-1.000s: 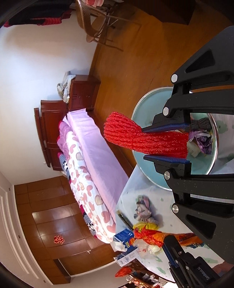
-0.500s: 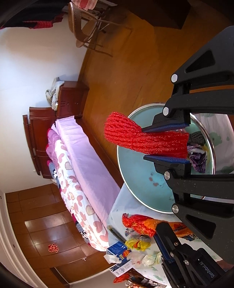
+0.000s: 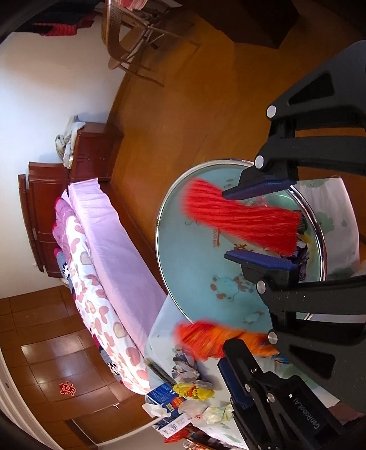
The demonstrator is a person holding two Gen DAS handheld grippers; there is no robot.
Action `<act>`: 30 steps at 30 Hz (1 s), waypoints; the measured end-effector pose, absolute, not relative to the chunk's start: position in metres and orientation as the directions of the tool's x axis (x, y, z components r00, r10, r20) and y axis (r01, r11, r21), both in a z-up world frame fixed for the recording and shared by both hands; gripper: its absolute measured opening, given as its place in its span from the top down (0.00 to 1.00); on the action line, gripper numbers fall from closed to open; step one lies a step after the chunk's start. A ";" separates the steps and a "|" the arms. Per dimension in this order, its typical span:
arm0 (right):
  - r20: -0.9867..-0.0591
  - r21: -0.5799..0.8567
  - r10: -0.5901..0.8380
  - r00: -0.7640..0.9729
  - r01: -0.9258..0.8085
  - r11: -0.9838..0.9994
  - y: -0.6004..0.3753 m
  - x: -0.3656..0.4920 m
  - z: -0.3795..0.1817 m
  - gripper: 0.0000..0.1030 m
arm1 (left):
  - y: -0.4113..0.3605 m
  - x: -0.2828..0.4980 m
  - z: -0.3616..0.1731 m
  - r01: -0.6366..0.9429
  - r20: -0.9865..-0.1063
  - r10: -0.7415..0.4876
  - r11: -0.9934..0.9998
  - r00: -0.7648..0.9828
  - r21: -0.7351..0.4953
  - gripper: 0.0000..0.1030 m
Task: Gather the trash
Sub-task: 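Carry the foil bag and mesh net over the blue bin and open both grippers, then move both open grippers back from the bin toward the table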
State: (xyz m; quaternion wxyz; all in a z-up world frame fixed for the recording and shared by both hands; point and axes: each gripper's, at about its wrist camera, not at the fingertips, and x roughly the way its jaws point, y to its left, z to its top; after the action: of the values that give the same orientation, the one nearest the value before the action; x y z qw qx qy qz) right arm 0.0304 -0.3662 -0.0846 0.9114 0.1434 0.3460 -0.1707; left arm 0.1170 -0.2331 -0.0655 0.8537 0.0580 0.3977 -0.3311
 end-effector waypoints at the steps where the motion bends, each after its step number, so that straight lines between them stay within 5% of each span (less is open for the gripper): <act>1: -0.673 0.146 -0.219 0.707 0.416 0.897 -0.367 0.029 -0.083 0.62 | -0.232 0.117 -0.066 0.608 -0.717 -0.518 0.777 0.467 -0.165 0.54; 16: -0.622 0.165 -0.288 0.728 0.482 0.861 -0.368 0.022 -0.070 0.29 | -0.208 0.111 -0.051 0.527 -0.678 -0.439 0.845 0.590 -0.089 0.19; 30: -0.610 0.157 -0.274 0.743 0.453 0.878 -0.350 0.021 -0.062 0.13 | -0.170 0.103 -0.038 0.425 -0.654 -0.330 0.905 0.681 -0.015 0.06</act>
State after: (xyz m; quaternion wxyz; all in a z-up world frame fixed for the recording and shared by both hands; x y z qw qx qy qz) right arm 0.0207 -0.3497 -0.0620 0.9216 0.1490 0.2993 -0.1972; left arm 0.1032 -0.1697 -0.0384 0.9141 0.0692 0.3422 -0.2064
